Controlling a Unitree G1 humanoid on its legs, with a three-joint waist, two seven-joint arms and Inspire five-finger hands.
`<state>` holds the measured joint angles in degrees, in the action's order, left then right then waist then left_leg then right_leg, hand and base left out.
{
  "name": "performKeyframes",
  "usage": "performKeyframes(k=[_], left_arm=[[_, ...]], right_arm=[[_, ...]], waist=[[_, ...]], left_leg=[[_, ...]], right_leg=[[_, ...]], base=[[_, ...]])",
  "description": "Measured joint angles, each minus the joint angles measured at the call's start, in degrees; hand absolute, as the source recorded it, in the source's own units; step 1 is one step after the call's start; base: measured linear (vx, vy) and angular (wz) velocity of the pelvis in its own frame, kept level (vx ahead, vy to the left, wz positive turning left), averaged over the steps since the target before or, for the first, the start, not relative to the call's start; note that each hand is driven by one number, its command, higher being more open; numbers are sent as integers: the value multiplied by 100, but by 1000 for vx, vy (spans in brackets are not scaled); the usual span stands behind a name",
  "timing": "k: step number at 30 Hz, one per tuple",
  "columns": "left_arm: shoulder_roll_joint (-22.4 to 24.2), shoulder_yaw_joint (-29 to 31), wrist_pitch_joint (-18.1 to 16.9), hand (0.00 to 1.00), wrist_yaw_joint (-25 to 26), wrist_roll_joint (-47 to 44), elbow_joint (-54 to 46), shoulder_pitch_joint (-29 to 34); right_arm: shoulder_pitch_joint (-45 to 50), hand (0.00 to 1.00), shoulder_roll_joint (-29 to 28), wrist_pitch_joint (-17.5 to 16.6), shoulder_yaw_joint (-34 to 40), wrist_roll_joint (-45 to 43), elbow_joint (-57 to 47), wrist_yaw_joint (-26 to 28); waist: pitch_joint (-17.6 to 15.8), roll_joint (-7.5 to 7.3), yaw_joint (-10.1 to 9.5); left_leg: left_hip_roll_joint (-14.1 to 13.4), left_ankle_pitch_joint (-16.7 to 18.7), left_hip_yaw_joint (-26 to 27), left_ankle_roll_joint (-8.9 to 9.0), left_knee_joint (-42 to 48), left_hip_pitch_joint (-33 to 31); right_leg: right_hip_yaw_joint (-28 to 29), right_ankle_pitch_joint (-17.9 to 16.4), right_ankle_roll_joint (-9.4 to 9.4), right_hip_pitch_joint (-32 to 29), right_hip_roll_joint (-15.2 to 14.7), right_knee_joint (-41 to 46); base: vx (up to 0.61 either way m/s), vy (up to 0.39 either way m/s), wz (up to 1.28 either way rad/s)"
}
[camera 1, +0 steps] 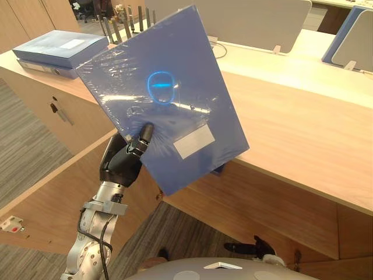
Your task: Walk over to the cabinet, pick up the folder, carry it to the office cabinet, place the folder inside the office cabinet, then close the office cabinet door
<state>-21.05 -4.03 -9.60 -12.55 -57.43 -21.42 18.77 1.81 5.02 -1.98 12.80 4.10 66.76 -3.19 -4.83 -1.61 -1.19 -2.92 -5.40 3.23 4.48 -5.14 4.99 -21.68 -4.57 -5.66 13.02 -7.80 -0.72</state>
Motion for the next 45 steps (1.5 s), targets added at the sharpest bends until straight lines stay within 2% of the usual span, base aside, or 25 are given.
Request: performKeyframes(k=[4, 8, 16, 22, 35, 45], left_arm=[[86, -2, -1, 0, -2, -7, -167, -11], [514, -7, -15, 0, 96, -7, -177, -35], [911, 1, -192, 0, 611, -3, -302, -343], [933, 10, -271, 0, 611, 4, -685, -372], [932, 60, -286, 0, 606, 0, -851, -369], [983, -83, -285, 0, 621, -3, -851, -375]], right_arm=[[37, 100, 20, 0, 0, 0, 0, 0], [90, 100, 23, -2, -5, -1, -1, 1], [176, 100, 30, 0, -229, -2, -1, -11], [178, 100, 31, 2, -235, -3, 0, -10], [232, 100, 84, -4, -397, -19, -148, -4], [479, 100, -67, -4, 151, -524, -498, -242]], waist=[[0, -4, 10], [18, -24, 5], [82, -107, 1], [102, -103, 3], [121, -72, 24], [173, -20, 222]], left_leg=[[0, -4, 4, -6, 0, -1], [3, -15, -4, -20, 0, -21], [26, -35, -15, -45, 1, -49], [26, -39, -11, -50, 1, -45], [25, -51, 3, -66, 0, -49], [-48, 3, 345, -54, 2, -22]], right_leg=[[8, 0, 2, -7, -3, 27], [5, -2, 6, -11, -5, 63], [-12, -2, 7, -39, -5, 97], [5, -2, 7, -51, -8, 118], [6, -2, 8, -97, -10, 142], [372, 105, 31, -253, 1, 71]], base=[[0, 0, 0], [0, 0, 1], [0, 0, 1], [0, 0, 0], [-8, -2, 0], [-4, 1, -20]])
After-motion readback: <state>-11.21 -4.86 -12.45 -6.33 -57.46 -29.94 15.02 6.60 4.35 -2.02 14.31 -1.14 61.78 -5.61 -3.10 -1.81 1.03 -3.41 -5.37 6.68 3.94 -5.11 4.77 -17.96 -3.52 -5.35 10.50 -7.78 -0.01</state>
